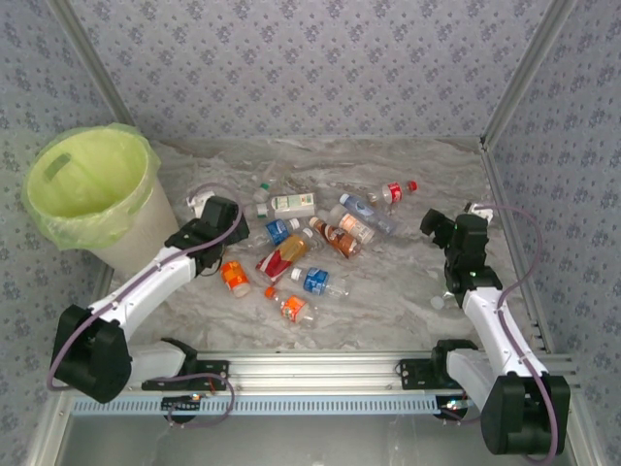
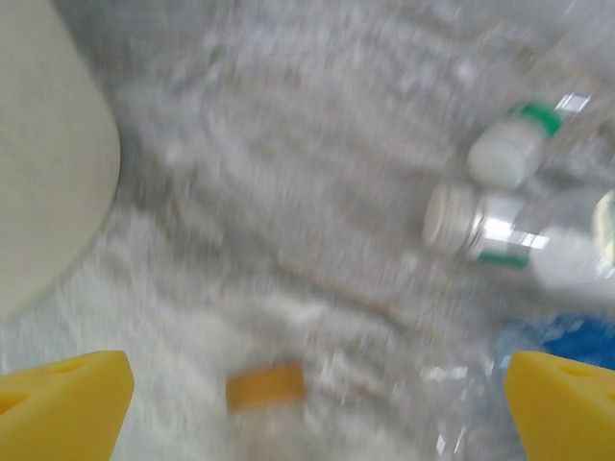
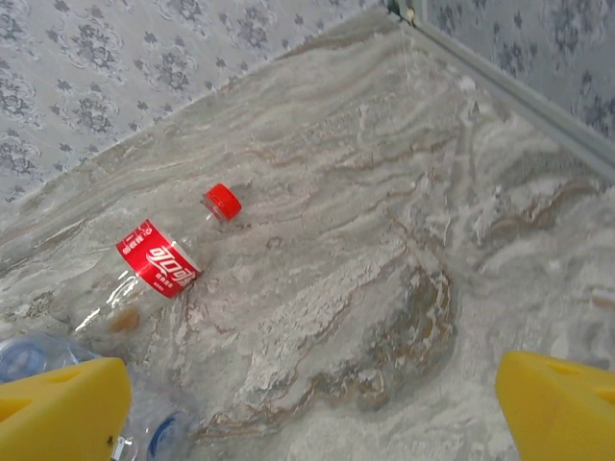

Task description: Put the plastic bottles in the bin

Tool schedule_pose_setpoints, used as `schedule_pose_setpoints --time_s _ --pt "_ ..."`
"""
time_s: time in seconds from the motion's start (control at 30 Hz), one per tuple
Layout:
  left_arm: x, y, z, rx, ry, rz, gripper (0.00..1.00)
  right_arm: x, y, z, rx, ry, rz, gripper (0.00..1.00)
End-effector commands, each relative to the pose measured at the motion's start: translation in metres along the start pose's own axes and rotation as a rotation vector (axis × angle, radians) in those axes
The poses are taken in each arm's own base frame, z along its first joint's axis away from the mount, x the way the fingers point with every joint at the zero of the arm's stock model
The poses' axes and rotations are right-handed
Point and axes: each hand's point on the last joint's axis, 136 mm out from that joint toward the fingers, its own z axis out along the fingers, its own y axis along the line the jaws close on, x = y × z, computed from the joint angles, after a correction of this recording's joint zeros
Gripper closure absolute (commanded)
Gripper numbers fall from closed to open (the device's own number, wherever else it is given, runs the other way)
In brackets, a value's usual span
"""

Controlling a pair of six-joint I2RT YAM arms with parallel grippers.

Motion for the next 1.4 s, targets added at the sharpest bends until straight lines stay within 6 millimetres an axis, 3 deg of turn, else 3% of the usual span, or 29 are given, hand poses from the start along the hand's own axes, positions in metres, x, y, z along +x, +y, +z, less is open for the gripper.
schedule_pose_setpoints --time_s 0.0,0.17,0.37,0.57,0.9,1.1,1.2,1.3,1.37 --pt "0.055 0.018 -0.009 -0.027 0.224 -0.116 0.00 0.009 0.001 -0.002 -0.008 0.051 0.082 0.00" --pt "0.093 0.025 -0.002 -0.017 0.328 -0.174 0.00 0.010 0.012 -0.003 -0.062 0.067 0.079 0.00" --pt "0.116 0.022 0.011 -0.033 0.410 -0.173 0.01 0.007 0.020 -0.006 -0.089 0.087 0.054 0.00" --pt "0.124 0.009 0.022 0.013 0.439 -0.169 0.12 0.009 0.026 -0.009 -0.110 0.110 0.022 0.00" --pt "0.131 0.007 0.026 0.039 0.449 -0.124 0.41 0.008 0.037 -0.013 -0.146 0.124 -0.018 0.00" --pt "0.091 0.003 0.003 0.097 0.312 -0.066 0.53 0.004 0.046 -0.017 -0.162 0.118 -0.048 0.00" --pt "0.054 -0.002 -0.018 0.136 0.206 -0.033 0.53 0.004 0.049 -0.018 -0.171 0.118 -0.049 0.00" --pt "-0.001 -0.010 -0.049 0.176 0.047 -0.002 0.53 0.000 0.055 -0.020 -0.188 0.106 -0.047 0.00" --pt "-0.047 -0.012 -0.075 0.168 -0.088 0.030 0.54 -0.004 0.060 -0.022 -0.199 0.097 -0.044 0.00"
